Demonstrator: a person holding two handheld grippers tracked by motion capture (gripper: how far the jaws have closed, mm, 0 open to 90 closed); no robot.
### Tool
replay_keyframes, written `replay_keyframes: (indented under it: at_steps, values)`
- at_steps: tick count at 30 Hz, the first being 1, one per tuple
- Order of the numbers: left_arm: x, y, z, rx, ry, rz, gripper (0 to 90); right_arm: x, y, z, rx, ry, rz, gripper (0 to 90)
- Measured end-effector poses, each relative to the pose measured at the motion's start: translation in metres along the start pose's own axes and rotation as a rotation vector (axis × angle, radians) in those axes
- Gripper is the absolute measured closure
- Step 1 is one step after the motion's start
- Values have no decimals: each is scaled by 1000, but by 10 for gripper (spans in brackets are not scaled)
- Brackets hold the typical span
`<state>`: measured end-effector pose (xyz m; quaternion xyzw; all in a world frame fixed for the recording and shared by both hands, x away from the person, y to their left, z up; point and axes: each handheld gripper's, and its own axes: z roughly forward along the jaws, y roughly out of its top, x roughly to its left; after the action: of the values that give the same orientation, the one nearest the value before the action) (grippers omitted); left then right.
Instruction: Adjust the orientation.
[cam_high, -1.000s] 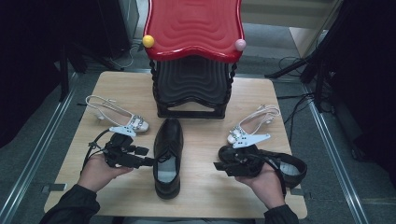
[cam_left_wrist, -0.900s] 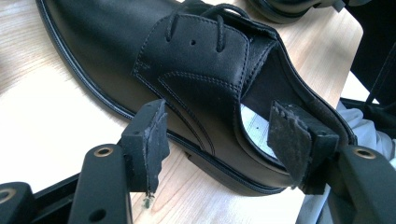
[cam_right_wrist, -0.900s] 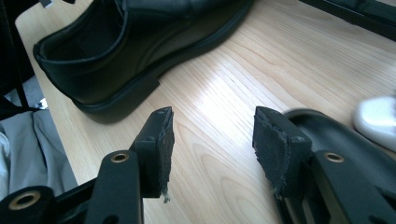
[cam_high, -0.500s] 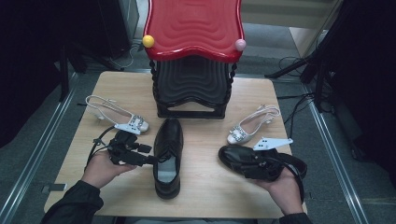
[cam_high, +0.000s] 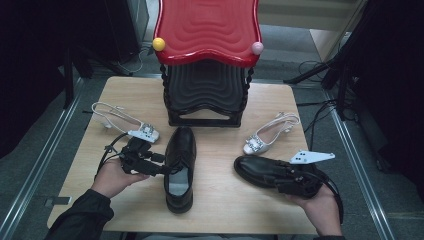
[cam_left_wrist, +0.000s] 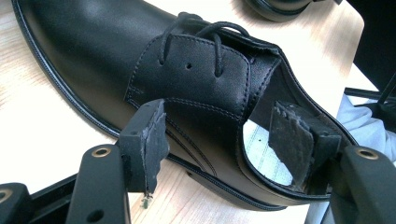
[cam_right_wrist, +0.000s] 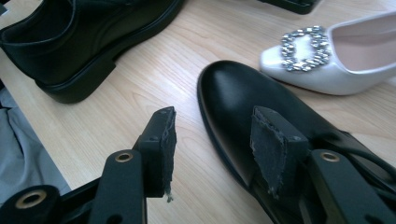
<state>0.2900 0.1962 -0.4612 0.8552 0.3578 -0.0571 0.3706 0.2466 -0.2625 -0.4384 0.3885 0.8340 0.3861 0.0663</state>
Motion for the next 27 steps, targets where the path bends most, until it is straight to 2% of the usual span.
replay_keyframes:
  at_steps: [3, 6, 10, 18, 23, 27]
  values:
    - [0, 0, 0, -3, 1, -3, 370, -6, -5, -7, -13, -25, 17, 511]
    - [-1, 0, 0, -2, 1, -5, 370, -17, -13, -16, -2, -76, 36, 513]
    - [0, 0, 1, 3, 3, -2, 369, -23, -19, -23, 2, -98, 50, 523]
    - [0, -1, 0, 0, -3, -5, 368, -34, -31, -40, -40, -96, 79, 554]
    - [1, -1, 0, -4, 4, -10, 368, -41, -40, -47, -23, -120, 107, 558]
    - [1, 0, 1, 2, 1, -5, 368, -46, -45, -45, -2, -126, 115, 560]
